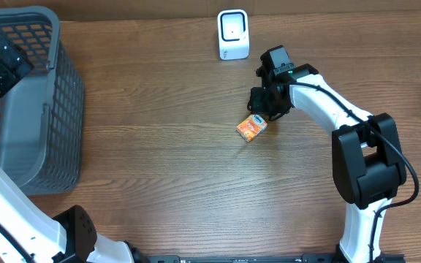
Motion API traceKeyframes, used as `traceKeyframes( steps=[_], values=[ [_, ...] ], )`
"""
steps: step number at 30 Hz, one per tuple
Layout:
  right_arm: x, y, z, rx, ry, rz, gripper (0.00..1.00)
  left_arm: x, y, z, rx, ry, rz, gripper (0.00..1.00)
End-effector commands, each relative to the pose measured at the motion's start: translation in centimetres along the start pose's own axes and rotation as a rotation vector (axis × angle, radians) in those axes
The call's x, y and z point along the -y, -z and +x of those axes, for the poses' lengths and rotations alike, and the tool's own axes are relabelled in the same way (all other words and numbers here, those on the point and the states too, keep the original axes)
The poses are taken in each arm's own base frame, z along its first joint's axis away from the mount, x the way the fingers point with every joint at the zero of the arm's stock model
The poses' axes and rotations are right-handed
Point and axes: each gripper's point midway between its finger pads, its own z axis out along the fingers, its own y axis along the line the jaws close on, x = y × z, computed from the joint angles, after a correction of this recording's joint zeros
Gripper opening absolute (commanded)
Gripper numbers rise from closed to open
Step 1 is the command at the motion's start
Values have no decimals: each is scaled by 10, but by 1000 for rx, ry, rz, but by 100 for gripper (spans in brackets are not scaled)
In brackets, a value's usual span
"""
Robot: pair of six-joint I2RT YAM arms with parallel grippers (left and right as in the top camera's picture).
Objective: Scan the item barcode
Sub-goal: 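Lower the right gripper and grasp the orange tissue pack, then lift the orange tissue pack and hold it before the scanner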
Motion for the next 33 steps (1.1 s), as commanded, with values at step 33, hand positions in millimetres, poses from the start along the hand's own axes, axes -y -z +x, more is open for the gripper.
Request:
traceKeyframes(
  steps=[33],
  values=[
    [0, 29, 42, -207, 21, -138, 42, -2, -1, -1, 2, 17, -9, 100]
  ],
)
